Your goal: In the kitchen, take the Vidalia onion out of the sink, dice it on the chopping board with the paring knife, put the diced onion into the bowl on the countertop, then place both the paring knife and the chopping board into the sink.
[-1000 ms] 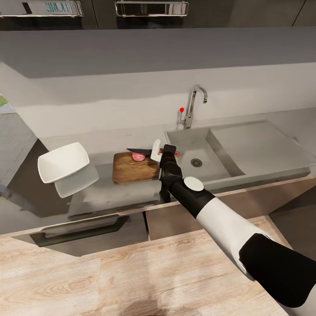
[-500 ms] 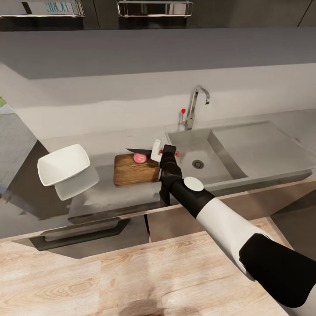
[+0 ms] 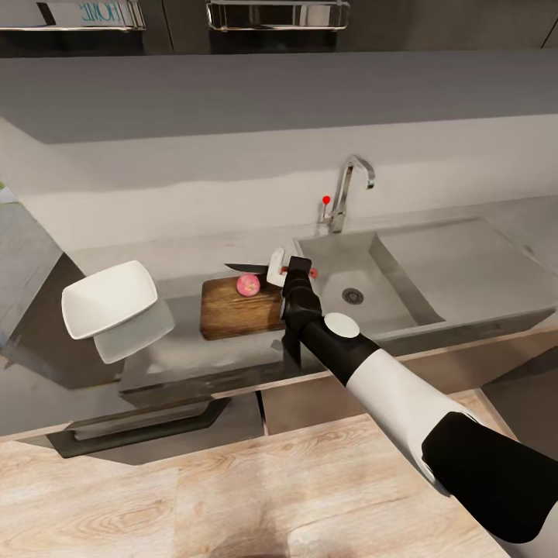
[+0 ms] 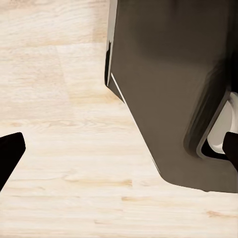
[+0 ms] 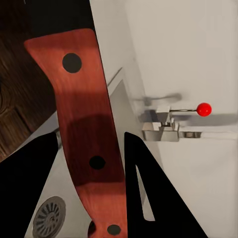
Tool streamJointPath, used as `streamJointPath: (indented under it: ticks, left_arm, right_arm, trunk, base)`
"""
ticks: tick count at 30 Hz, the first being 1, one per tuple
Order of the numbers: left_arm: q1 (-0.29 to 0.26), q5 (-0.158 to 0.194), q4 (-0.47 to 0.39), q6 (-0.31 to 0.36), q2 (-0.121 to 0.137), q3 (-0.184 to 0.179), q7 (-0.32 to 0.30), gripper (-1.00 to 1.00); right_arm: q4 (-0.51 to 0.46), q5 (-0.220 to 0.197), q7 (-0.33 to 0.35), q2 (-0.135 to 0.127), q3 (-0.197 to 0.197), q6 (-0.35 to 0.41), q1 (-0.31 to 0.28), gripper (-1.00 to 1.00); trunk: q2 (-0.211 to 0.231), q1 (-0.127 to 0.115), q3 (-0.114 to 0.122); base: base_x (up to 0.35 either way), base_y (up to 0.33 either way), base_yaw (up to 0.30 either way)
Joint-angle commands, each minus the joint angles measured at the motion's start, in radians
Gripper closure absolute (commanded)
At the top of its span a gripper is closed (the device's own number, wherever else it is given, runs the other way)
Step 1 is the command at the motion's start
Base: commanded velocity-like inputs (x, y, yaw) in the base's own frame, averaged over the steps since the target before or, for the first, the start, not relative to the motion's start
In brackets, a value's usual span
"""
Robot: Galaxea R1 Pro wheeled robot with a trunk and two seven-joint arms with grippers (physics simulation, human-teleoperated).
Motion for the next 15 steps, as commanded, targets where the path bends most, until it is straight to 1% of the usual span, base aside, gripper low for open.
streamJointPath:
  ticks: [1, 3, 5, 6, 15]
  left_arm:
    - [-0.001, 0.01, 0.004, -0.006, 0.0, -0.008, -0.005, -1.0]
    - [-0.001, 0.01, 0.004, -0.006, 0.0, -0.008, -0.005, -1.0]
    - [-0.001, 0.01, 0.004, -0.006, 0.0, -0.008, -0.005, -1.0]
    - [-0.001, 0.01, 0.004, -0.006, 0.0, -0.008, -0.005, -1.0]
    - [-0.001, 0.01, 0.004, -0.006, 0.0, -0.008, -0.005, -1.0]
  right_arm:
    - [0.0, 0.011, 0.009, 0.0, 0.002, 0.005, -0.001, 1.0]
    - [0.006, 0.011, 0.01, 0.0, 0.008, 0.006, -0.001, 1.0]
    - [0.01, 0.011, 0.012, 0.0, 0.032, 0.008, -0.001, 1.0]
    - [0.042, 0.011, 0.013, 0.0, 0.106, 0.025, -0.001, 1.0]
    - [0.043, 0.011, 0.013, 0.0, 0.107, 0.025, -0.001, 1.0]
  trunk:
    - [-0.002, 0.001, -0.001]
    - [-0.002, 0.001, -0.001]
    - [-0.002, 0.001, -0.001]
    - [-0.002, 0.001, -0.001]
    - [-0.002, 0.001, -0.001]
  base:
    - [0.009, 0.002, 0.0]
    - [0.004, 0.001, 0.0]
    - [0.002, 0.0, 0.0]
    - [0.0, 0.0, 0.0]
    - [0.0, 0.0, 0.0]
